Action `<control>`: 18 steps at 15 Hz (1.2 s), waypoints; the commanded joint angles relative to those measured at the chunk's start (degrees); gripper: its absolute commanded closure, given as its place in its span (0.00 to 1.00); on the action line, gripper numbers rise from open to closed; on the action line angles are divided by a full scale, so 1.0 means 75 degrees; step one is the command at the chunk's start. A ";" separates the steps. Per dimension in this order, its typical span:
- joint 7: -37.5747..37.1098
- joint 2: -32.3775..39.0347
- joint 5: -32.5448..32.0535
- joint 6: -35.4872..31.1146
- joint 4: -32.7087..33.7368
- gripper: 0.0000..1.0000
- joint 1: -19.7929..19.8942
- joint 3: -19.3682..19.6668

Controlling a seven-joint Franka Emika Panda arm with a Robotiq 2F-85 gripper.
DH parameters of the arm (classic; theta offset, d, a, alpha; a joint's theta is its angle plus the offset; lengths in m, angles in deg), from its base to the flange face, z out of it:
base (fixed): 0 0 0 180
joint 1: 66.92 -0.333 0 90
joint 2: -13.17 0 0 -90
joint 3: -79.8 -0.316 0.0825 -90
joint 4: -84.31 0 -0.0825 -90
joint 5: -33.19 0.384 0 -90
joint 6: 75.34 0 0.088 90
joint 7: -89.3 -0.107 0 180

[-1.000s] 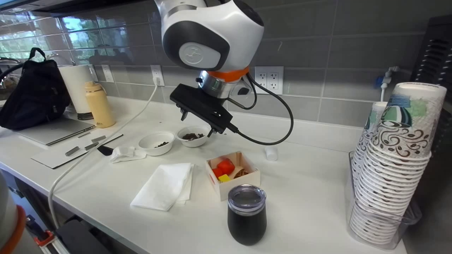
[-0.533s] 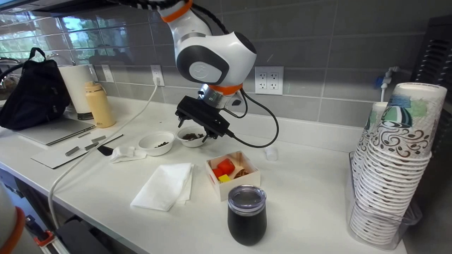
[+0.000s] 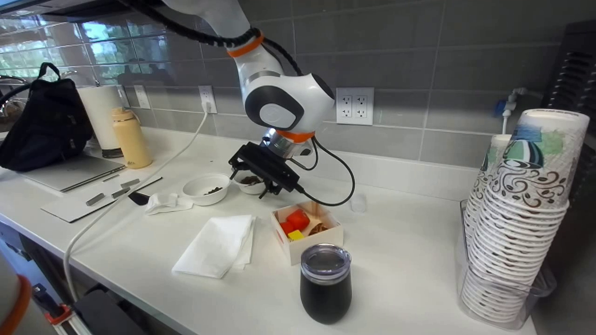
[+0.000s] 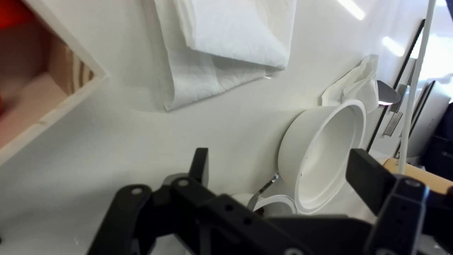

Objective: Move the contents of one bowl to the next bowl

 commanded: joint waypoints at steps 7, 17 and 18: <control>0.0070 0.1138 0.0108 0.0344 0.1092 0.00 0.0423 -0.0619; 0.0051 0.1651 0.0043 0.0612 0.1636 0.26 0.0549 -0.0822; 0.0054 0.1661 0.0043 0.0626 0.1651 0.34 0.0553 -0.0828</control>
